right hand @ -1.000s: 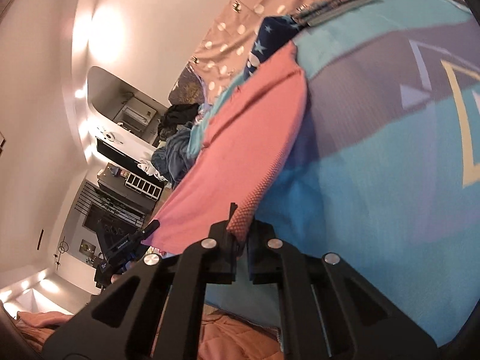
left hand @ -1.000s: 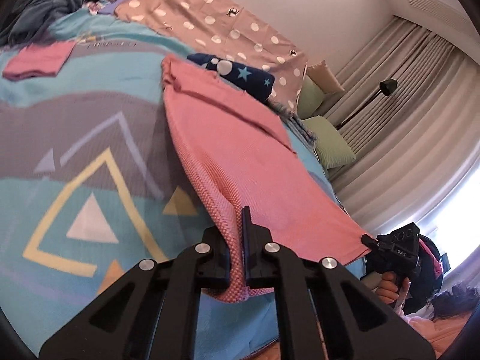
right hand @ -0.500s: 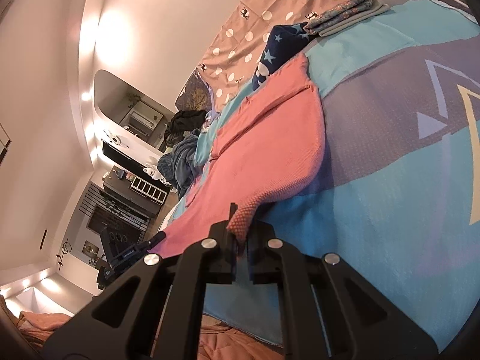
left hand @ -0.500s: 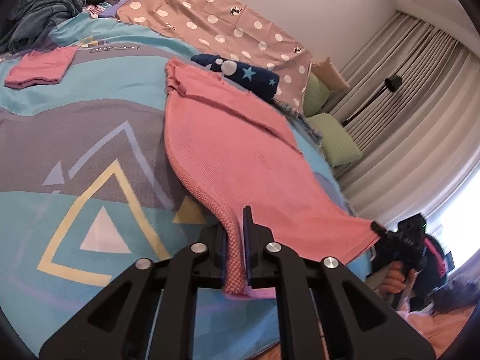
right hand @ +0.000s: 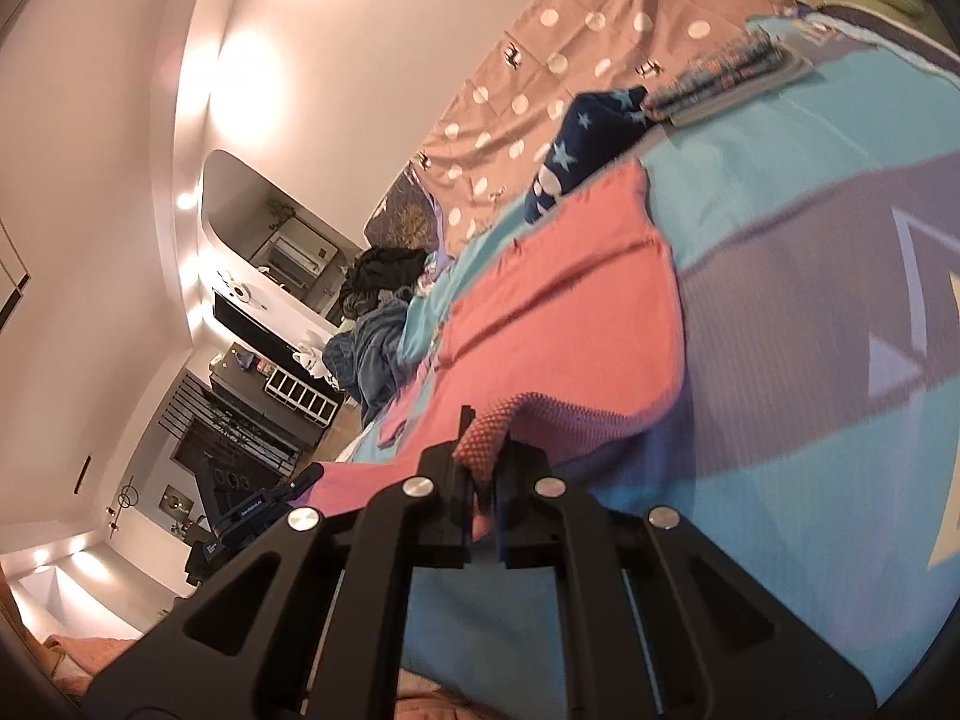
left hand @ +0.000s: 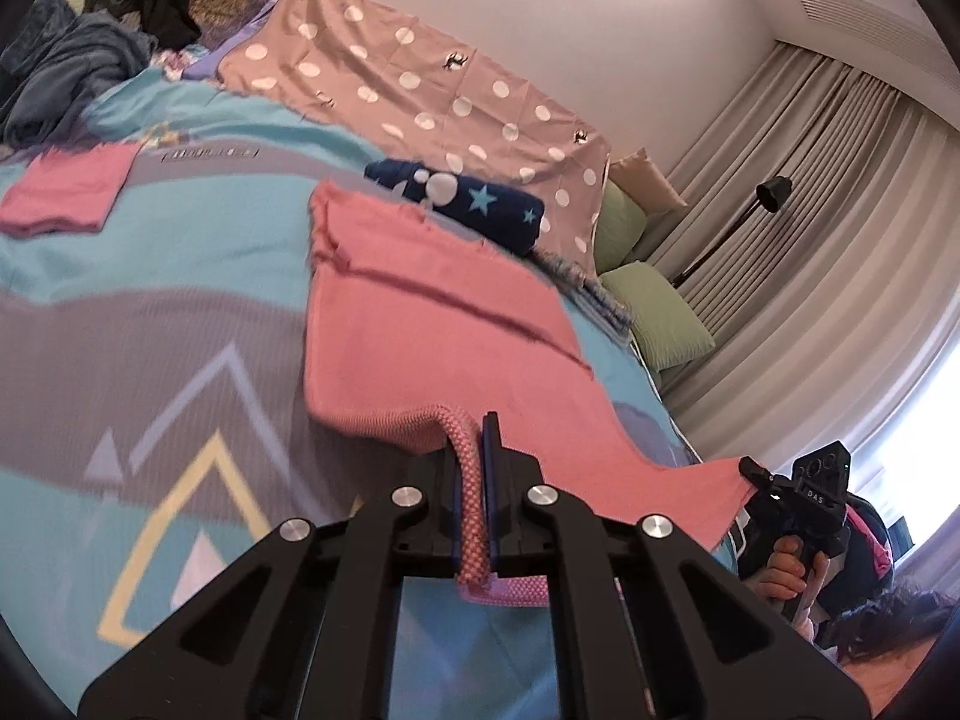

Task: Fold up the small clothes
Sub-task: 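Lift the hem with both grippers and fold it toward the collar, then lay the hem onto the sweater and open both grippers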

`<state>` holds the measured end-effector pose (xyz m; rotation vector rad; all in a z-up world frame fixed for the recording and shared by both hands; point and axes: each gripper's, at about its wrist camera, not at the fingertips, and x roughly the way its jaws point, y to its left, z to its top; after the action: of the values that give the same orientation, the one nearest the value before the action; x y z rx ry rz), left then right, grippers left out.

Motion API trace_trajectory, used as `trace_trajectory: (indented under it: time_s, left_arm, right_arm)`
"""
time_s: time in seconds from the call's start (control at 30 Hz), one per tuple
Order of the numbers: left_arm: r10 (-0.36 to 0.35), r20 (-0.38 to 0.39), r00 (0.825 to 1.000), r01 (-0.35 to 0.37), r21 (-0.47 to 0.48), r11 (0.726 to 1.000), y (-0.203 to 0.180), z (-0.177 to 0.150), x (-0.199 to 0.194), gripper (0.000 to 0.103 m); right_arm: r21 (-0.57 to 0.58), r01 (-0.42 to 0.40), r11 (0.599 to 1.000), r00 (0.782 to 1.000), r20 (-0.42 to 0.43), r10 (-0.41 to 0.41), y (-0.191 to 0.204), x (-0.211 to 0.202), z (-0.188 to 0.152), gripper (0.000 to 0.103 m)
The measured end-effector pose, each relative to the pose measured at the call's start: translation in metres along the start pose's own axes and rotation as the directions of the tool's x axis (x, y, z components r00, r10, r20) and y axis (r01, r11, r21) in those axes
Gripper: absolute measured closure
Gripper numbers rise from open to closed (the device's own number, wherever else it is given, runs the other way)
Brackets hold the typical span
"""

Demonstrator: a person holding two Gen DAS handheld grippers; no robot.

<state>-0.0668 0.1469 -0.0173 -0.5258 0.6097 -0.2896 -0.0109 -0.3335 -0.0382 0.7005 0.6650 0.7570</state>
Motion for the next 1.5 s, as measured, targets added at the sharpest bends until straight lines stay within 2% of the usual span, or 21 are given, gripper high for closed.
trace_trajectory:
  time_s: [0.33, 0.77, 1.23, 1.5]
  left_arm:
    - [-0.007, 0.054, 0.999, 0.004, 0.053, 0.999, -0.01, 0.048, 0.012, 0.098]
    - [-0.009, 0.068, 0.998, 0.003, 0.083, 0.997, -0.015, 0.092, 0.031, 0.098]
    - [0.037, 0.043, 0.998, -0.039, 0.057, 0.998, 0.007, 0.145, 0.082, 0.098]
    - [0.048, 0.024, 0.999, -0.049, 0.031, 0.998, 0.024, 0.179, 0.12, 0.098]
  right_arm:
    - [-0.082, 0.041, 0.996, 0.997, 0.063, -0.036, 0.018, 0.01, 0.042, 0.098]
    - [-0.167, 0.103, 0.981, 0.992, 0.094, -0.088, 0.03, 0.051, 0.097, 0.098]
    - [-0.21, 0.143, 0.967, 0.988, 0.084, -0.128, 0.019, 0.109, 0.156, 0.098]
    - [-0.24, 0.224, 0.945, 0.974, 0.085, -0.21, 0.008, 0.151, 0.186, 0.098]
